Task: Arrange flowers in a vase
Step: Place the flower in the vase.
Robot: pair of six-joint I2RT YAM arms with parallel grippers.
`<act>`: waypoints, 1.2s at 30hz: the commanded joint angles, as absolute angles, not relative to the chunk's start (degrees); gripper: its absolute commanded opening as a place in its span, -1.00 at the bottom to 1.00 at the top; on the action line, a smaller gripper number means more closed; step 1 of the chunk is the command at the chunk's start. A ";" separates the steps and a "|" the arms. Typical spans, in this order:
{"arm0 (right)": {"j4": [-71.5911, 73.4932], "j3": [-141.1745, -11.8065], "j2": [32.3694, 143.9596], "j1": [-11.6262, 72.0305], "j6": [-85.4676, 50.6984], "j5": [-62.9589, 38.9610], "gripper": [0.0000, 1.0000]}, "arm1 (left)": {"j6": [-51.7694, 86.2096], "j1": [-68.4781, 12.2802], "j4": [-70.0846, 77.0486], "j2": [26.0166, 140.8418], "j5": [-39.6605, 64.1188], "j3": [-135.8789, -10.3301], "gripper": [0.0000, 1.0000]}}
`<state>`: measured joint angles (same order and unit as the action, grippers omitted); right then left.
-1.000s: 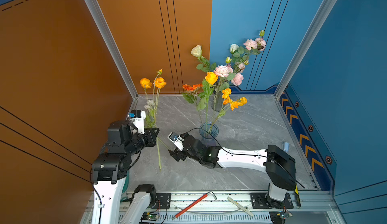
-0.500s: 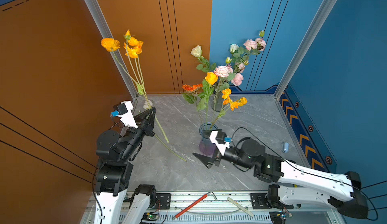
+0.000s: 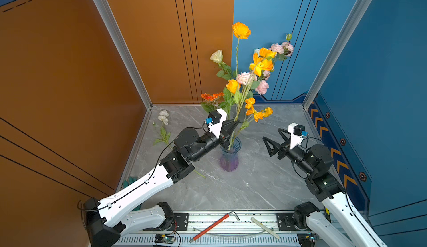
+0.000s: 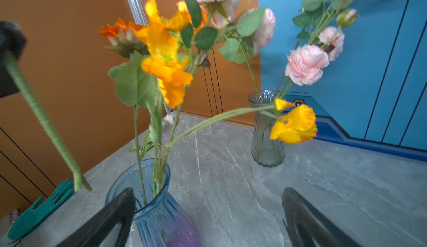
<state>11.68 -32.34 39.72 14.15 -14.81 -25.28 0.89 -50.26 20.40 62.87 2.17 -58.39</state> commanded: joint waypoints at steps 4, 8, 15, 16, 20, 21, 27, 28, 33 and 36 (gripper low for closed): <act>35.70 -21.53 41.64 10.47 -26.64 -41.85 0.99 | -4.71 -51.03 31.46 65.56 -1.41 -54.33 -1.00; 36.68 -19.57 40.65 13.92 -23.82 -40.37 0.99 | -6.22 -51.02 31.46 67.27 0.00 -52.53 -1.00; 26.91 -20.30 40.03 25.63 -9.81 -32.59 0.99 | -7.10 -50.77 31.89 66.15 -1.66 -45.69 -1.00; 26.89 -20.30 40.81 26.76 -8.95 -32.08 0.99 | -6.96 -50.66 31.90 66.00 -2.18 -44.78 -1.00; 29.39 -19.32 43.37 29.27 -7.52 -31.02 0.99 | -4.95 -50.33 31.84 64.67 -3.98 -41.33 -0.85; 29.68 -19.04 43.35 29.67 -7.39 -30.29 0.99 | -4.77 -50.31 31.81 64.28 -4.64 -40.49 -0.85; 29.00 -18.63 43.46 30.46 -6.06 -27.33 0.99 | -3.20 -50.14 31.82 62.05 -6.46 -36.48 -0.73; 28.95 -18.79 43.63 30.53 -5.97 -27.28 0.99 | -2.82 -50.13 31.82 61.77 -7.10 -35.96 -0.68; 28.61 -18.81 43.95 30.54 -5.71 -26.86 0.99 | -1.40 -50.15 31.56 60.10 -8.34 -34.20 -0.43; 28.43 -18.81 44.12 30.54 -5.53 -26.63 0.99 | -0.93 -50.32 30.97 58.86 -8.77 -34.01 -0.27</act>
